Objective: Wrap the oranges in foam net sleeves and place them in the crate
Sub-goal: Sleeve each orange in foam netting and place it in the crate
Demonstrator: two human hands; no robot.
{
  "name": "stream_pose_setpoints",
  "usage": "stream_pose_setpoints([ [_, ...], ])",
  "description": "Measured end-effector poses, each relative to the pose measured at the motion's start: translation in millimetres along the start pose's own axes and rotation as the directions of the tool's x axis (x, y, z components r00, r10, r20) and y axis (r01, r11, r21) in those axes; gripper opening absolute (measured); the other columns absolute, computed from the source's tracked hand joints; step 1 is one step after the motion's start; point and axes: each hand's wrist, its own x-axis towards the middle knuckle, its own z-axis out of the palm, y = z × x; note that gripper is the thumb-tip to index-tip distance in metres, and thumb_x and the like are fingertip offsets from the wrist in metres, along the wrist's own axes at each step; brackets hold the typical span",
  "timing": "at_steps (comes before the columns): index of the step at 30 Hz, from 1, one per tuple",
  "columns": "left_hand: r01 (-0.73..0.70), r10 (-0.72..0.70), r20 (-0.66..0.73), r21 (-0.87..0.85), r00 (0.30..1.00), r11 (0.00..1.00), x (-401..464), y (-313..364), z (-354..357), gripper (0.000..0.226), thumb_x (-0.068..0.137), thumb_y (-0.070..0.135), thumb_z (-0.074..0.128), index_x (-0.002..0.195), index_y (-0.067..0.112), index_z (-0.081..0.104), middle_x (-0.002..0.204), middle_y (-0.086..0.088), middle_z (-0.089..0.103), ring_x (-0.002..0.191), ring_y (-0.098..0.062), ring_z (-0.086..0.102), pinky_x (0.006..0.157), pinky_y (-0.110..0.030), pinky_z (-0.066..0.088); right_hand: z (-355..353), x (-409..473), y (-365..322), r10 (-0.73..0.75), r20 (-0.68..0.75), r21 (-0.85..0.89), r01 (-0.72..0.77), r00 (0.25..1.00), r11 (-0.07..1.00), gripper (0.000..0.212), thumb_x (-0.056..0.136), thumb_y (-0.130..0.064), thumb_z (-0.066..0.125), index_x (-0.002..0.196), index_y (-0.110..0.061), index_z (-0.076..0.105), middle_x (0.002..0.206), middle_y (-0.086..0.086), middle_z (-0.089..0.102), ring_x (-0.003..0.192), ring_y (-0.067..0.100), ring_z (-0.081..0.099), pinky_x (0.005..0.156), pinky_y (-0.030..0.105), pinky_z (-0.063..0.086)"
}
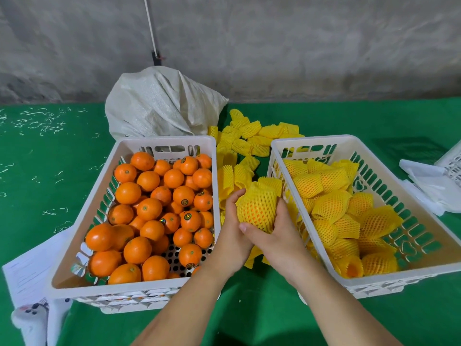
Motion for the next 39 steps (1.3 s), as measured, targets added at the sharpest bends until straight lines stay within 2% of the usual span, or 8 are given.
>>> stream_pose_setpoints([
  [6, 0.042, -0.043, 0.008, 0.095, 0.999, 0.995, -1, -4, 3, 0.085, 0.098, 0.010, 0.072, 0.158, 0.038, 0.018, 0.099, 0.008, 0.058, 0.081, -0.008, 0.059, 0.077, -0.024, 0.051, -32, 16, -1, 0.090, -0.262, 0.019, -0.088, 0.961, 0.996, 0.095, 0.070, -0.041, 0.081, 0.150, -0.040, 0.030, 0.136, -0.004, 0.056, 0.121, 0.024, 0.060, 0.097, 0.048, 0.055],
  [11, 0.035, -0.036, -0.060, -0.011, 0.998, 0.999, 0, -2, -1, 0.070, 0.100, 0.014, 0.065, 0.155, 0.034, 0.026, 0.105, 0.003, 0.060, 0.081, -0.016, 0.054, 0.072, -0.023, 0.050, -94, 45, 2, 0.250, -0.464, 0.224, -0.161, 0.850, 0.961, 0.108, 0.081, -0.028, 0.087, 0.157, -0.044, 0.012, 0.121, 0.016, 0.066, 0.097, 0.026, 0.073, 0.097, 0.052, 0.056],
  [14, 0.023, -0.041, -0.175, -0.102, 0.984, 0.994, 0, 3, -4, 0.053, 0.099, 0.018, 0.060, 0.147, 0.033, 0.041, 0.098, 0.004, 0.065, 0.083, -0.016, 0.058, 0.073, -0.026, 0.051, -104, 53, 8, 0.293, -0.544, 0.328, -0.122, 0.786, 0.937, 0.119, 0.081, -0.047, 0.084, 0.157, -0.047, -0.008, 0.158, 0.012, 0.039, 0.121, 0.027, 0.064, 0.112, 0.052, 0.043],
  [18, -0.007, -0.146, -0.444, -0.326, 0.884, 0.945, 9, 4, -29, 0.029, 0.108, 0.016, 0.057, 0.133, 0.029, 0.057, 0.094, 0.000, 0.064, 0.074, -0.012, 0.059, 0.069, -0.025, 0.054, -79, 46, 35, 0.039, -0.530, -0.061, -0.083, 0.847, 0.995, 0.109, 0.091, -0.046, 0.072, 0.159, -0.041, -0.014, 0.171, -0.005, -0.014, 0.155, 0.020, 0.004, 0.114, 0.034, 0.030],
  [21, 0.144, -0.071, -0.497, 0.111, 0.865, 0.983, 20, -10, -62, 0.020, 0.108, 0.024, 0.056, 0.126, 0.033, 0.058, 0.104, 0.001, 0.067, 0.080, -0.007, 0.065, 0.069, -0.028, 0.056, -63, 39, 57, -0.281, -0.229, -0.701, 0.042, 0.932, 0.712, 0.068, 0.091, -0.033, 0.071, 0.152, -0.027, 0.040, 0.169, 0.009, 0.004, 0.154, 0.035, 0.012, 0.109, 0.046, 0.039],
  [25, 0.353, -0.312, -0.179, 0.617, 0.933, 0.703, 28, -34, -92, 0.028, 0.109, 0.017, 0.056, 0.136, 0.011, 0.057, 0.119, -0.014, 0.067, 0.107, -0.035, 0.067, 0.090, -0.056, 0.056, -56, 37, 63, -0.301, 0.181, -0.934, 0.260, 0.936, 0.246, 0.030, 0.082, -0.043, 0.055, 0.099, -0.023, 0.069, 0.144, 0.010, 0.055, 0.134, 0.035, 0.041, 0.108, 0.057, 0.038],
  [31, 0.224, -0.768, -0.124, 0.974, 0.628, 0.027, 26, -49, -86, 0.035, 0.109, 0.020, 0.052, 0.143, 0.016, 0.052, 0.153, -0.013, 0.042, 0.135, -0.038, 0.047, 0.112, -0.052, 0.046, -67, 43, 61, -0.008, 0.272, -0.962, 0.272, 0.962, 0.040, 0.082, 0.075, -0.067, 0.058, 0.147, -0.030, 0.046, 0.132, -0.003, 0.058, 0.129, 0.028, 0.046, 0.119, 0.053, 0.018],
  [39, 0.314, -0.821, -0.353, 0.923, 0.450, -0.224, 12, -43, -88, 0.090, 0.098, 0.024, 0.066, 0.164, 0.028, 0.005, 0.162, -0.014, 0.022, 0.146, -0.041, 0.031, 0.115, -0.049, 0.040, -61, 44, 73, -0.208, 0.196, -0.973, 0.217, 0.958, 0.082, 0.012, 0.086, -0.011, 0.071, 0.089, -0.023, 0.071, 0.085, 0.000, 0.064, 0.095, 0.028, 0.063, 0.118, 0.052, 0.024],
])
